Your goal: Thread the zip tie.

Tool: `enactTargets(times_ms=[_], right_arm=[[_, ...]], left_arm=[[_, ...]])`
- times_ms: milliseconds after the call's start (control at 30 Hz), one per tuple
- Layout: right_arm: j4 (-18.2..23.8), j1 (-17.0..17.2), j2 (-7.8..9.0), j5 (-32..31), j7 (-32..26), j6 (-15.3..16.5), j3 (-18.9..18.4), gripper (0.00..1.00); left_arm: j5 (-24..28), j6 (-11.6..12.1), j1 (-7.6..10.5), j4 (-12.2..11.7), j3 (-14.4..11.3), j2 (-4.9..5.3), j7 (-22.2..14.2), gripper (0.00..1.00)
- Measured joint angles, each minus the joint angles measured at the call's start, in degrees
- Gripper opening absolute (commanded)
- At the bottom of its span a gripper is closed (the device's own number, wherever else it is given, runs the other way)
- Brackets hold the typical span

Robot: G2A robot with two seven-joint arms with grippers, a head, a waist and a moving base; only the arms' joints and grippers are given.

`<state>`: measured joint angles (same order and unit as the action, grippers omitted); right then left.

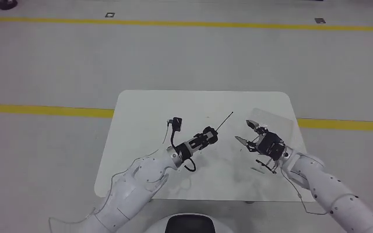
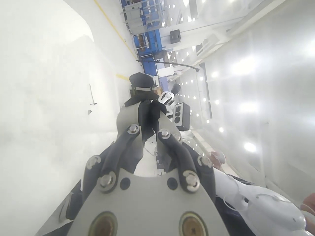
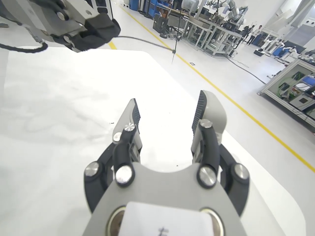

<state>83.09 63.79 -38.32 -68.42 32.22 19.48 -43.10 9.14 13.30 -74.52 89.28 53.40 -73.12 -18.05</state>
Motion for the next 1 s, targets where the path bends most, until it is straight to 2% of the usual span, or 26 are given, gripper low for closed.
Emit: enactTargets(times_ms=[67, 100, 133, 667, 833, 1000], right_arm=[[-0.3, -0.76, 0.2, 0.78, -0.57, 0.0, 0.54, 0.48], [-0.4, -1.17, 0.24, 1.07, -1.21, 0.0, 0.7, 0.97], [-0.48, -1.36, 0.23, 1.3, -1.65, 0.0, 0.75, 1.0], [-0.7, -1.49, 0.2, 1.52, -2.22, 0.0, 0.6, 1.0], [2.44, -2.46, -0.54, 4.19, -6.02, 0.0, 1.86, 1.0], [3.51, -5.18, -1.03, 8.25, -10.33, 0.0, 4.07, 1.0]], left_arm=[[-0.04, -0.02, 0.03, -0.05, -0.06, -0.01, 0.01, 0.0], [-0.04, 0.0, 0.02, -0.03, -0.05, -0.01, 0.0, 0.0], [-0.04, 0.01, 0.02, -0.02, -0.04, -0.01, -0.01, 0.0], [-0.03, 0.02, 0.01, -0.01, -0.04, 0.0, -0.02, 0.0], [-0.03, 0.02, 0.01, -0.01, -0.04, 0.0, -0.02, 0.0], [-0.03, 0.02, 0.01, -0.01, -0.04, 0.0, -0.02, 0.0]])
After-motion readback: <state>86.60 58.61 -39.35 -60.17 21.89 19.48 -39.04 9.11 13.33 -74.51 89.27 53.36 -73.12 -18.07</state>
